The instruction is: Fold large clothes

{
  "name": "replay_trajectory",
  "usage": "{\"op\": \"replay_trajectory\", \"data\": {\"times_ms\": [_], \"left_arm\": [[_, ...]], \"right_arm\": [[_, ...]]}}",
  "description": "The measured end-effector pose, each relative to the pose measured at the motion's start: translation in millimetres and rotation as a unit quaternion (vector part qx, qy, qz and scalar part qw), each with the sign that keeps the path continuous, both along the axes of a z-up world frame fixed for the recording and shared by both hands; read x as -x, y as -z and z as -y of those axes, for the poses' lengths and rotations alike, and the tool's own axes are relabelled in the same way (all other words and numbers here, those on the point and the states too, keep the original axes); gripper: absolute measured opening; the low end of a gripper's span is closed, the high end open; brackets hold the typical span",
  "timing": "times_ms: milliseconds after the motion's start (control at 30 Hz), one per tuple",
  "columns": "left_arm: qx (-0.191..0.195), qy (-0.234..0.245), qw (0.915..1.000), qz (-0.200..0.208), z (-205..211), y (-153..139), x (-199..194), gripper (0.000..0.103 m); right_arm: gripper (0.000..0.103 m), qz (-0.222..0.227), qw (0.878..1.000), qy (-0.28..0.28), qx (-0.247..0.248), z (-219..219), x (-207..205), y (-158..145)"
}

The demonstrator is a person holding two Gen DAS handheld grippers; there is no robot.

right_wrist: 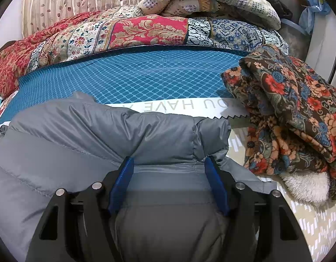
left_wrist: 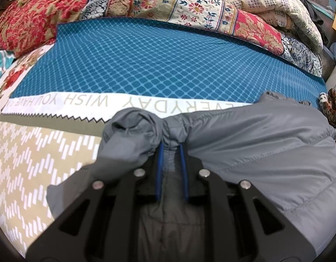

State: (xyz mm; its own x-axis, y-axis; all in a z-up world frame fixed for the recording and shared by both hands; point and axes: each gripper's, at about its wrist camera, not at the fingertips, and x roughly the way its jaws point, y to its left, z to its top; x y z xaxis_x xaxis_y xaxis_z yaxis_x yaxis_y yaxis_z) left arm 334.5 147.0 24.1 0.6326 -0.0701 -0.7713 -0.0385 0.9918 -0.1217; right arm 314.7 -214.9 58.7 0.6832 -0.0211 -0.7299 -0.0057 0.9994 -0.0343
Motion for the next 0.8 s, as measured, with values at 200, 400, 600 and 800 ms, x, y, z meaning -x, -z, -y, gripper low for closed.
{"op": "replay_trajectory", "data": {"times_ms": [200,400,600,800], "left_arm": [[-0.005,-0.001,0.9999,-0.011,1,-5,-2,0.016],[0.023,-0.003,0.9995,0.021,-17,-77,31,0.018],[0.045,-0.077,0.9955,0.033,-94,-112,60,0.088],[0.075,-0.051,0.9947,-0.048,-101,-66,49,0.088]], "right_arm": [[0.061,-0.001,1.000,0.001,-0.004,1,-2,1],[0.061,-0.002,1.000,0.001,-0.014,3,-1,0],[0.059,-0.014,0.998,-0.014,-0.064,16,2,-11],[0.048,0.012,0.984,-0.047,-0.169,56,42,-56]]}}
